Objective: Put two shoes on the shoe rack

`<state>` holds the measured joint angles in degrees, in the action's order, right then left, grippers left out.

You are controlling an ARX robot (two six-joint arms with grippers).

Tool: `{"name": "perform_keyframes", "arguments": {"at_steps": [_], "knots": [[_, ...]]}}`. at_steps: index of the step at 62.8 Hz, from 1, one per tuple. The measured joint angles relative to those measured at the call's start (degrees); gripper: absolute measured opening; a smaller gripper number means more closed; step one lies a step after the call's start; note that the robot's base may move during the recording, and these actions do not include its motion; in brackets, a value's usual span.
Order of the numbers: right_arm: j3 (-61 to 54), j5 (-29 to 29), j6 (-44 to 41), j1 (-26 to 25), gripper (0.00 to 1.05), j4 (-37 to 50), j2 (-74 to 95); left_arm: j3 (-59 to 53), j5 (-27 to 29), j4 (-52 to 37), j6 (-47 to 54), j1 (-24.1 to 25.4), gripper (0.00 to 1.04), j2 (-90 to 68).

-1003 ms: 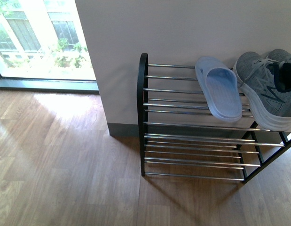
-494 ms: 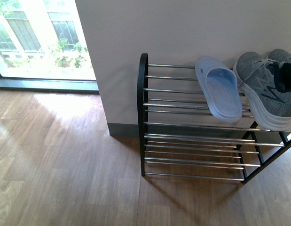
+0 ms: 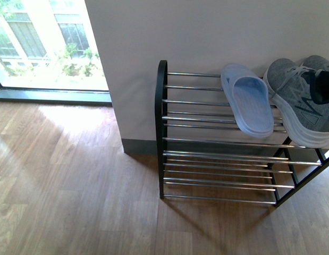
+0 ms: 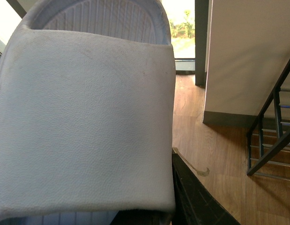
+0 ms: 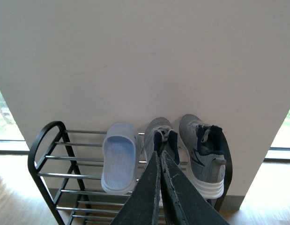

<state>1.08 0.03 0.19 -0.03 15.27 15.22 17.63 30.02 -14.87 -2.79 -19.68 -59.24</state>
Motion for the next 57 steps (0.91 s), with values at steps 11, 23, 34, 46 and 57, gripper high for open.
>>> {"name": "perform_keyframes", "arguments": {"at_steps": [11,23,34,46,57], "knots": [[0.0,0.0,0.0,0.0,0.02,-3.0,-3.0,0.0,0.0,0.0,0.0,0.0,0.02,0.0],[0.0,0.0,0.0,0.0,0.02,-5.2,-5.2,0.0,0.0,0.0,0.0,0.0,0.02,0.0],[0.0,0.0,0.0,0.0,0.02,-15.0,-14.6,0.0,0.0,0.0,0.0,0.0,0.02,0.0],[0.0,0.0,-0.1,0.0,0.04,-15.2,-14.8,0.0,0.0,0.0,0.0,0.0,0.02,0.0],[0.0,0.0,0.0,0.0,0.33,-15.2,-14.8,0.0,0.0,0.0,0.0,0.0,0.02,0.0]]}}
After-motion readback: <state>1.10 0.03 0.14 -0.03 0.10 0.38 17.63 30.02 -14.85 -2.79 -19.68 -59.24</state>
